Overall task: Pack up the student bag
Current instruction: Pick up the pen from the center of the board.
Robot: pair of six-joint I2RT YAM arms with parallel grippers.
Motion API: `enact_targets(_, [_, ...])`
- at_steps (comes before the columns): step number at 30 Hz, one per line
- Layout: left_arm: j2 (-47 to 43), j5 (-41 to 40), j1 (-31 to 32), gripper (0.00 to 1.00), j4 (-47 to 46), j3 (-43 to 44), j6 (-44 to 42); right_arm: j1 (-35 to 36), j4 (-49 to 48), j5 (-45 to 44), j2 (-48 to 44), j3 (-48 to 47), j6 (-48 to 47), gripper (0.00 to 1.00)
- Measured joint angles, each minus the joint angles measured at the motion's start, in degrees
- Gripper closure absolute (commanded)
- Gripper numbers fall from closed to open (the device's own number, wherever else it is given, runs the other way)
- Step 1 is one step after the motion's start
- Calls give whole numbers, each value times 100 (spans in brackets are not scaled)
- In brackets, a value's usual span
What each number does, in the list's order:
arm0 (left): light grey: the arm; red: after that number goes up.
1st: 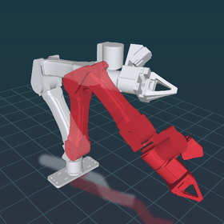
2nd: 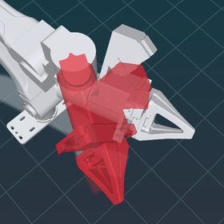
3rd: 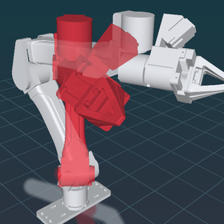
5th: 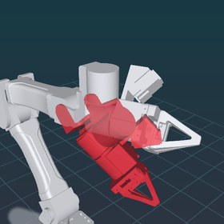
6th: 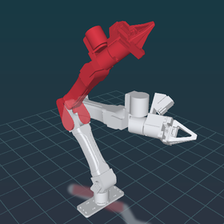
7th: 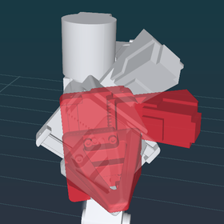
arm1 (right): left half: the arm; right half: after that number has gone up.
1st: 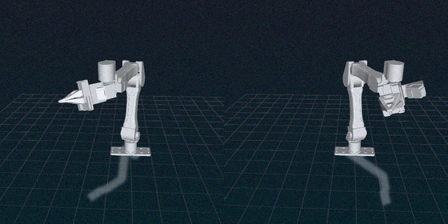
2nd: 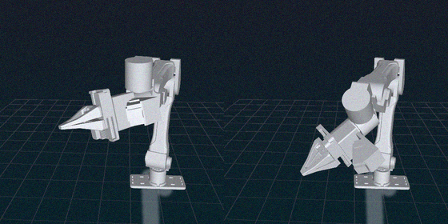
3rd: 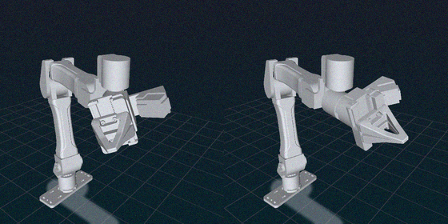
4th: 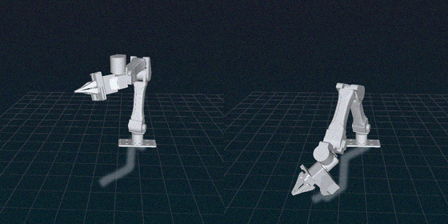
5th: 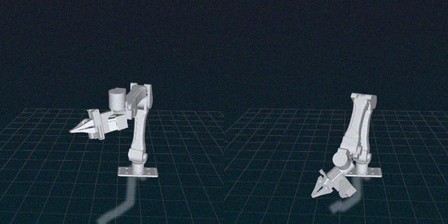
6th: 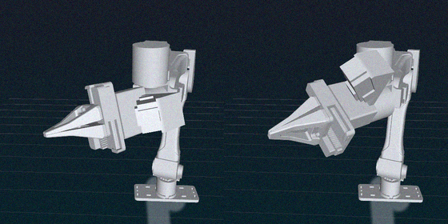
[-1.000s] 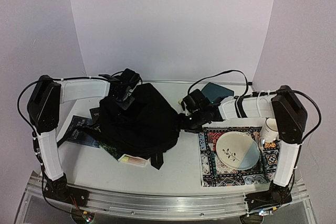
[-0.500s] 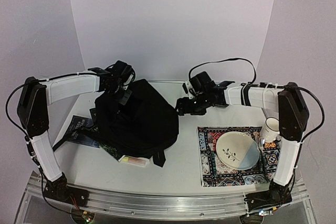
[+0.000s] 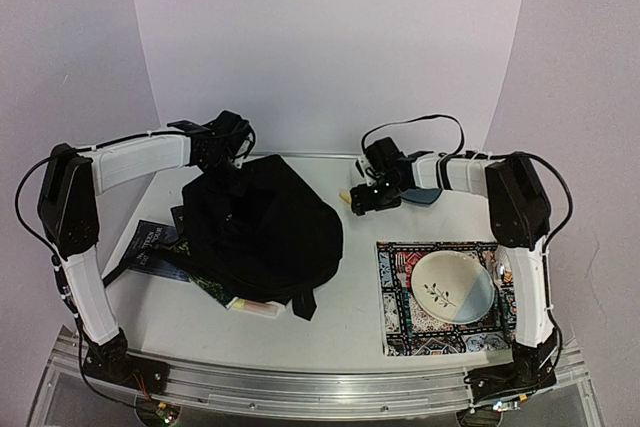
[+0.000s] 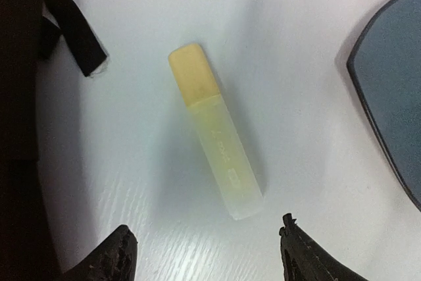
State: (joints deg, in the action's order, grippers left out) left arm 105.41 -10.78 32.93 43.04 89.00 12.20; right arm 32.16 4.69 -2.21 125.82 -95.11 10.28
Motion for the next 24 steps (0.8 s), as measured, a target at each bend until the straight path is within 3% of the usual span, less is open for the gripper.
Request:
enact_targets(6, [4, 277, 0, 100, 201, 161, 143, -4, 58, -45, 653, -399, -248, 33])
enact_targets(11, [4, 466, 0, 100, 254, 179, 194, -4, 41, -44, 911, -674, -327, 42])
enact_targets(17, [4, 626, 0, 100, 258, 182, 279, -4, -15, -15, 1005, -772, -352, 68])
enact_targets(24, [99, 884, 0, 100, 360, 379, 298, 3, -127, 39, 937, -641, -307, 87])
